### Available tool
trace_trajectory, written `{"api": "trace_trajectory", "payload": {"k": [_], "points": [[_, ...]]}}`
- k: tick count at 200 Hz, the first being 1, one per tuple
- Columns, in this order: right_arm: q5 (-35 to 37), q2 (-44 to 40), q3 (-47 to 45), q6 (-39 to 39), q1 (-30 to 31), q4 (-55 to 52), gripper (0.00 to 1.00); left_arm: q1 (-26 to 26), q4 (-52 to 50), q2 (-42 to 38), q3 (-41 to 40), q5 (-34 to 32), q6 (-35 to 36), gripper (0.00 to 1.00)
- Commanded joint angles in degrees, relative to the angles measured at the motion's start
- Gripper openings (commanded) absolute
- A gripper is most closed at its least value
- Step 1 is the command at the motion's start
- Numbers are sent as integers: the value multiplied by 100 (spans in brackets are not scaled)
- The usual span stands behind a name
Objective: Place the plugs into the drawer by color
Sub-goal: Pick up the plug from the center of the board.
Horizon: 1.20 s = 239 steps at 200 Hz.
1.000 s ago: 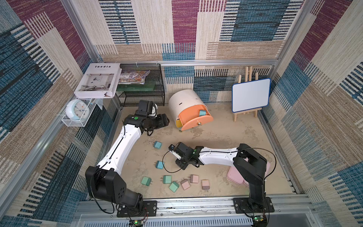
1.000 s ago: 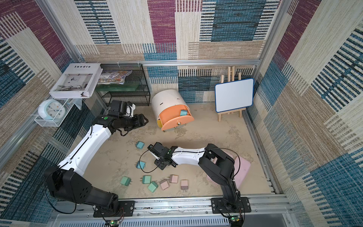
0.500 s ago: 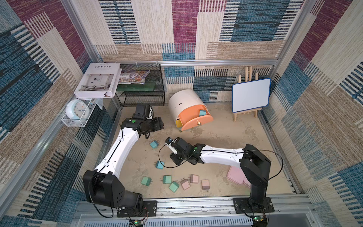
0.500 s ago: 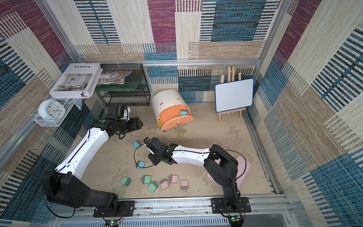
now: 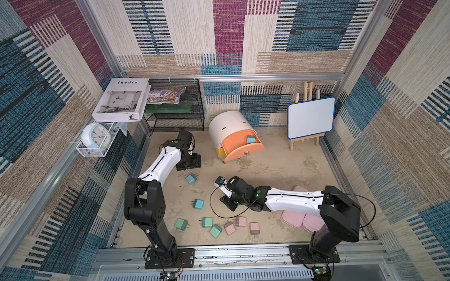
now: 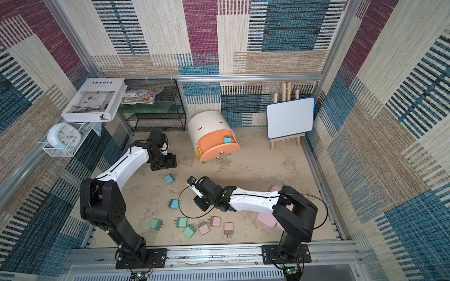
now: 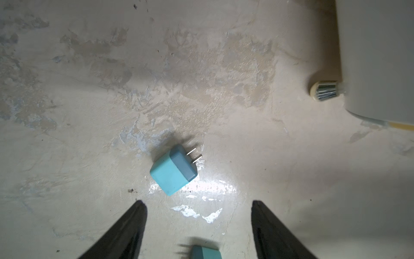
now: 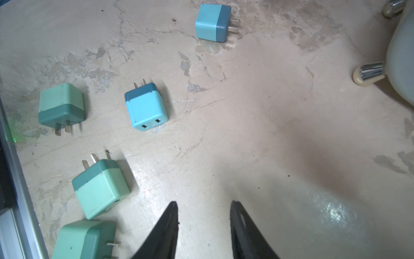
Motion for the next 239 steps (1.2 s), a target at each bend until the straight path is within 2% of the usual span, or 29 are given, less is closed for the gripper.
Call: {"api": "trace_trajectory", "payload": {"k": [1, 25, 47, 135, 215, 239], "points": [[131, -270, -271, -98, -25, 364, 44, 13, -161, 212, 67, -38, 141, 80], [195, -559, -570, -169, -94, 458, 44, 17, -157, 494, 9, 171, 163, 81], [206, -763, -766, -200, -213, 542, 45, 57, -158, 653, -100, 105, 206, 82], [153, -911, -1068, -161, -412, 697, 46, 78, -171, 978, -122, 278, 344, 82], [24, -861, -1083, -200, -509, 747, 46, -236, -188, 453, -686, 519, 82, 77], [-52, -845, -1076, -202, -518, 781, 46, -214, -188, 169, -672, 66, 94, 76]]}}
